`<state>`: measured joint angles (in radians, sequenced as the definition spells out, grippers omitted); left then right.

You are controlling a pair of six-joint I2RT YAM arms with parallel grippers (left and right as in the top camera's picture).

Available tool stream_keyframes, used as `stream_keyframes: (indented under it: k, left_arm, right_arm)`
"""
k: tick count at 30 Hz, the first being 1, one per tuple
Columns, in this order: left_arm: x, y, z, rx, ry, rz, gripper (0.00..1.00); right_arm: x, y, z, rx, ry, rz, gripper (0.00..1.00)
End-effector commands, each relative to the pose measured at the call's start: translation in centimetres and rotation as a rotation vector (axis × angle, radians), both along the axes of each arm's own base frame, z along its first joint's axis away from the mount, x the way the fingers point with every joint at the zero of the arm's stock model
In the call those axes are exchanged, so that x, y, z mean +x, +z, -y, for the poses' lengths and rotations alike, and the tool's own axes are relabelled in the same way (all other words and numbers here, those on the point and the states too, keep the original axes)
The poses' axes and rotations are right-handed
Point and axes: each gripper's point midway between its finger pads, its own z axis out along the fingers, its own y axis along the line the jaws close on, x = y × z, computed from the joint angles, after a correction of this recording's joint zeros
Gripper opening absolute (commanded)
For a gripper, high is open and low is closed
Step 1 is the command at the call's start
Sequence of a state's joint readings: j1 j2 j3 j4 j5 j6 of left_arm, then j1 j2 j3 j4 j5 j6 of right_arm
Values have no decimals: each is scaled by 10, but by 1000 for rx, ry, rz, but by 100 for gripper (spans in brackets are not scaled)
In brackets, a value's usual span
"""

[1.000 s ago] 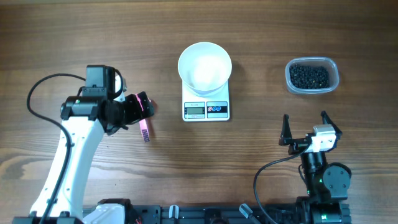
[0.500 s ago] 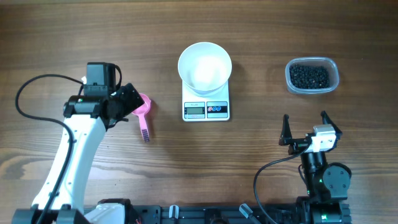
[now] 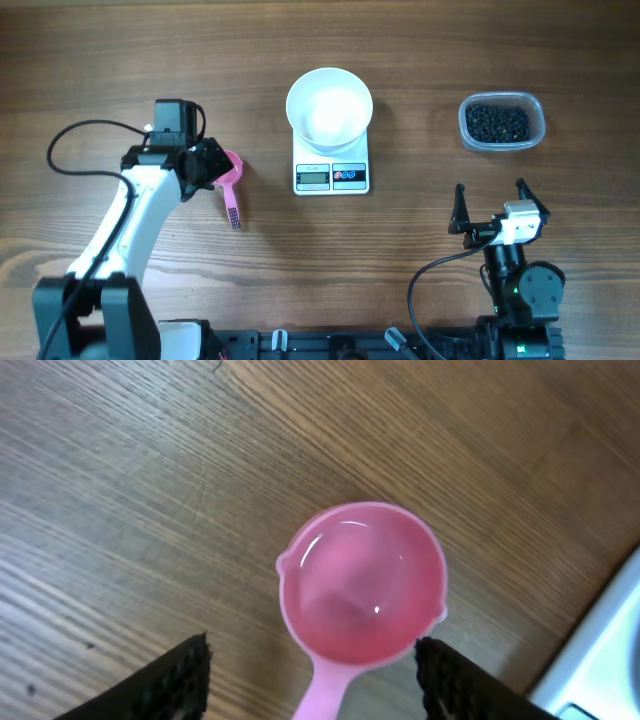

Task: Scoop item into bowl and weigh 150g on scale
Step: 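Reach the left gripper down and grasp the pink scoop's handle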

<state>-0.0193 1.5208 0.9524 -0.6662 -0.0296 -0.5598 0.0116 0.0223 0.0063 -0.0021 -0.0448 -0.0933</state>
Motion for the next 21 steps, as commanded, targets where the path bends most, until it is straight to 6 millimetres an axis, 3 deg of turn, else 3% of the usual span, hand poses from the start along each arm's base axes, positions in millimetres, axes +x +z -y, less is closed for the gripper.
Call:
stream_keyframes:
  k: [1, 8, 13, 21]
  left_arm:
    - [-1, -14, -5, 17, 12, -35, 64]
    - [9, -24, -4, 15, 12, -23, 64]
    - [7, -36, -4, 17, 12, -58, 52]
    - [8, -49, -5, 17, 12, -67, 49]
  right_arm:
    - [0, 0, -3, 15, 17, -1, 100]
    - [0, 0, -3, 15, 17, -1, 100]
    - [0, 0, -3, 15, 16, -1, 100]
    - [0, 0, -3, 15, 17, -1, 100]
